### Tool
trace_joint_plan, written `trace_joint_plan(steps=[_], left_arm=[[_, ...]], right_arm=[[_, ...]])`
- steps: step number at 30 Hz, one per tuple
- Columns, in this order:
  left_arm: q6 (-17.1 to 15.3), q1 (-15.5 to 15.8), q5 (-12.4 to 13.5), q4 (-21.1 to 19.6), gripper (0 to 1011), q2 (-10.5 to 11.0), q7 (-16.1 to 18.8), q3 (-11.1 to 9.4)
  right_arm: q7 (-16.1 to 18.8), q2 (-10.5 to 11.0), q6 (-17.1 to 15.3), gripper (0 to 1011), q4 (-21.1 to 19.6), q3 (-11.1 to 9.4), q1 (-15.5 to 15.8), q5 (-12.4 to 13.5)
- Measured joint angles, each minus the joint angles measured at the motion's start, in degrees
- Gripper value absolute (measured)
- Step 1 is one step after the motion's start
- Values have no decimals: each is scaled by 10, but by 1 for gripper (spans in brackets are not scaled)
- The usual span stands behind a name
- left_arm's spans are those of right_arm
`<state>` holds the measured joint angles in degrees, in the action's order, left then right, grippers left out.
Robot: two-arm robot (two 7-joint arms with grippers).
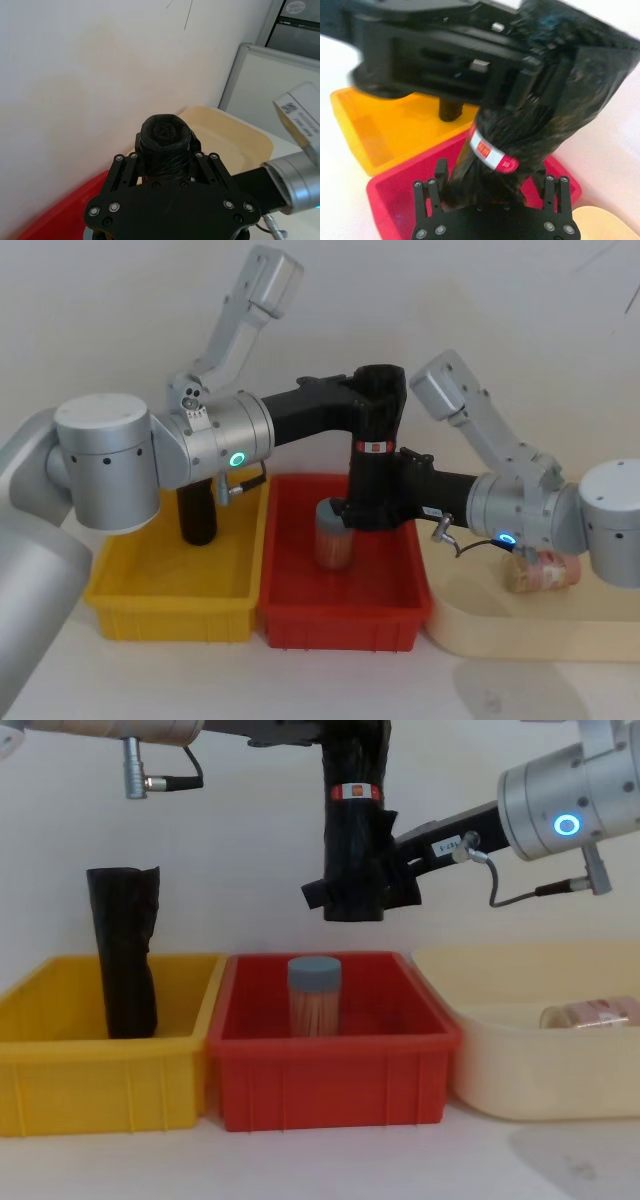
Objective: Pick up the garbage bag with the one hand and transfer it to the other hand.
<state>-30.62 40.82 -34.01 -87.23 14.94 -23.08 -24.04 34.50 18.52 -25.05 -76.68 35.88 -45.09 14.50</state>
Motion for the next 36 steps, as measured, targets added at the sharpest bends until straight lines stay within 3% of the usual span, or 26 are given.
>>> trace_joint_plan(steps=[8, 12, 23, 25, 36], left_arm=[[-18, -8, -17, -13, 424, 2, 6, 7], [-24, -11, -22, -17, 424, 3, 8, 8], [-33, -16, -31, -24, 424, 5, 11, 11], [-34, -16, -31, -25, 424, 5, 12, 11], [-37, -18, -35, -27, 454, 5, 12, 12]], right_arm=[[-20, -10, 5, 1000, 10, -1, -2, -4], [-27, -13, 6, 945, 13, -2, -2, -5], [-37, -18, 9, 660, 17, -4, -2, -8], [-39, -19, 9, 560, 18, -5, -2, -8], [-40, -18, 13, 536, 16, -8, 0, -7]])
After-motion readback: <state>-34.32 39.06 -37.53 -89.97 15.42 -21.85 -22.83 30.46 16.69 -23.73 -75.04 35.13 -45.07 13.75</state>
